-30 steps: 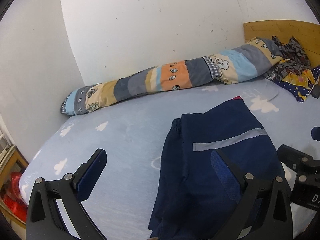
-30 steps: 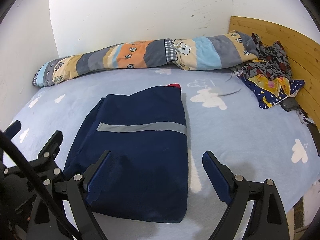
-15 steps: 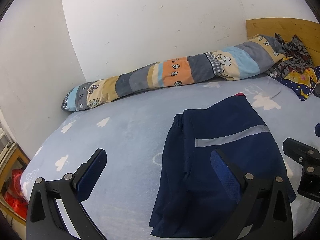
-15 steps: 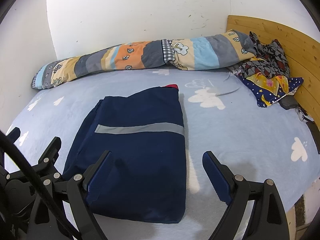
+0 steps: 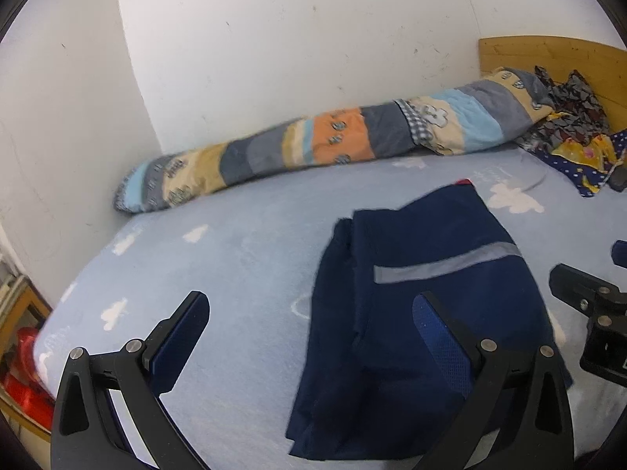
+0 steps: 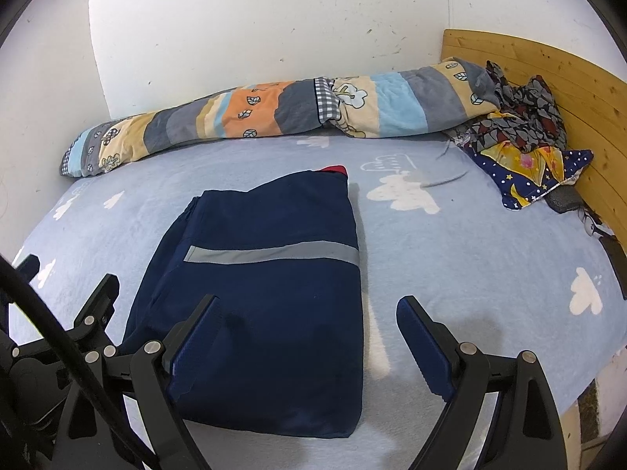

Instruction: Fold large clothes

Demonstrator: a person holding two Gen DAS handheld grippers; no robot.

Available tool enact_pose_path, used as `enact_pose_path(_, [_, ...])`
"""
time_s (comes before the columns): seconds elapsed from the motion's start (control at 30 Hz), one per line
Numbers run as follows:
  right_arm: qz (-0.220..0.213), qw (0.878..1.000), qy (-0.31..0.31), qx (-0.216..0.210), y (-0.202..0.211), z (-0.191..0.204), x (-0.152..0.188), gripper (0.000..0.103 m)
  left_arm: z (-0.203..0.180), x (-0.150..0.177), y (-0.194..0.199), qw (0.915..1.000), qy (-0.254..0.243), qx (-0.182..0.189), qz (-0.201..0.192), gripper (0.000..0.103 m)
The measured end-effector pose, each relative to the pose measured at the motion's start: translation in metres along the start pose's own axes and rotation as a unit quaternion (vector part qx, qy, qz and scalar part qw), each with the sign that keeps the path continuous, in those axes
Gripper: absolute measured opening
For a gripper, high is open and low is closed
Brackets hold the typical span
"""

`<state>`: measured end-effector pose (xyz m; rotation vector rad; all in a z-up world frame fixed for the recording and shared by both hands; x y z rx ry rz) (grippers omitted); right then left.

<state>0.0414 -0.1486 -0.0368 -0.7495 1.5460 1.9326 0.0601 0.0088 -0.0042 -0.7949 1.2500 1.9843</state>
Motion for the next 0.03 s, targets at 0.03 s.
enact_pose_path(0.03, [0.0,1.0,-0.001,0.0,0.0003,-0.0006,-0.0003,0.093,-0.0004,0.0006,-0.0021,1.0,0.003,0.007,0.005,0.103])
Point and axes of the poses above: each gripper's, at about its wrist camera, not at the fingertips, and y roughly against the way its jaws point, z to its left, x to its underside, the point moved 6 cm from there along -y, roughly the way its jaws point, and after that the axes turned 12 degrees about -x, right-handed, at the moved point
